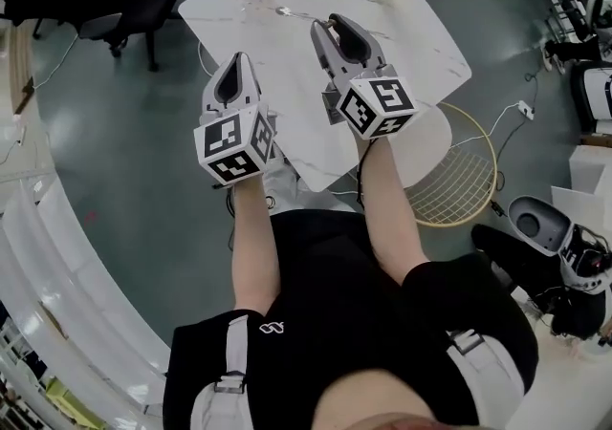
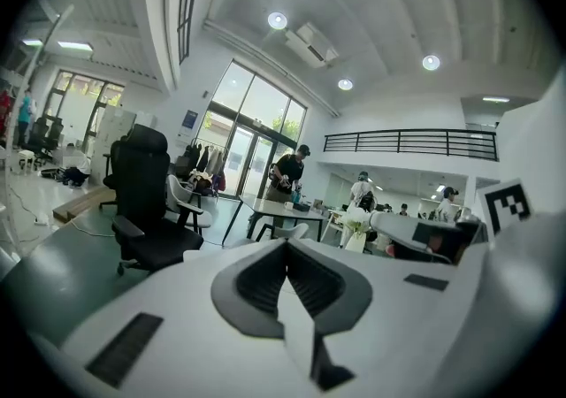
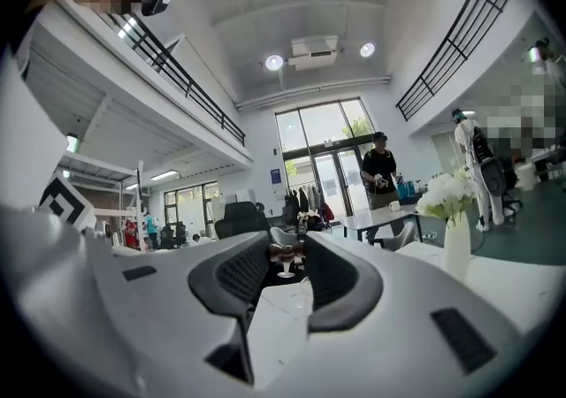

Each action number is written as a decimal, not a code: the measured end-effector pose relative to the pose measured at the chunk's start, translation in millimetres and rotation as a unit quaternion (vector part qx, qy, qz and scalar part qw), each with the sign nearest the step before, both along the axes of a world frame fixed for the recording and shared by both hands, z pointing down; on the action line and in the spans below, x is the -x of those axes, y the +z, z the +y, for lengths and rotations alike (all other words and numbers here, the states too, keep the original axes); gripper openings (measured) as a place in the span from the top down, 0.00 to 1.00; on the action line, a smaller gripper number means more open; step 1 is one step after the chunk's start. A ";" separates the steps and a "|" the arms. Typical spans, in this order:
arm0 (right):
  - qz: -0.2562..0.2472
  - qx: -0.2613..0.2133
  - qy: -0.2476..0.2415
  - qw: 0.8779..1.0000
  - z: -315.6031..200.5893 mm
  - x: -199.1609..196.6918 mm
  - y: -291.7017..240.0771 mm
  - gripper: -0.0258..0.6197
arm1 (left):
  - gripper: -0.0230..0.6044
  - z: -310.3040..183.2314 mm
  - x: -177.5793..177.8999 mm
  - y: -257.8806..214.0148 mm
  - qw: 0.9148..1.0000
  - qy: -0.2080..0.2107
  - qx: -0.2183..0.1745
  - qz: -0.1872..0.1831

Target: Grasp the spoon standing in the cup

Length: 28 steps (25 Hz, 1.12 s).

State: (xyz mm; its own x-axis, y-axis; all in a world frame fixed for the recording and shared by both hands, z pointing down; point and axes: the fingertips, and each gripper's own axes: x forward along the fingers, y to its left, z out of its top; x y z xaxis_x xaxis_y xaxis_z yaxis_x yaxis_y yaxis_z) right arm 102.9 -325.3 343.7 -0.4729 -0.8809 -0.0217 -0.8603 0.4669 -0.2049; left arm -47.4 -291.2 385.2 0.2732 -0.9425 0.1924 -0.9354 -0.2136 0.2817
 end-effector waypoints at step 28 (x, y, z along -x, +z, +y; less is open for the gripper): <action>0.013 -0.035 -0.036 0.999 67.6 -18.1 -36.4 0.75 | 0.94 58.3 -17.8 -68.8 0.997 -0.008 -0.056 -0.050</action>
State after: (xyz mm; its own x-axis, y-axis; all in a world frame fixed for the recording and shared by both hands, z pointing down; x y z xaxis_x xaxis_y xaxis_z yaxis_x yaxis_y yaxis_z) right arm 121.0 -257.8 307.3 -0.5365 -0.8411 -0.0688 -0.8282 0.5404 -0.1486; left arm -29.6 -232.9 316.3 0.2428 -0.9637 0.1107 -0.9613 -0.2237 0.1610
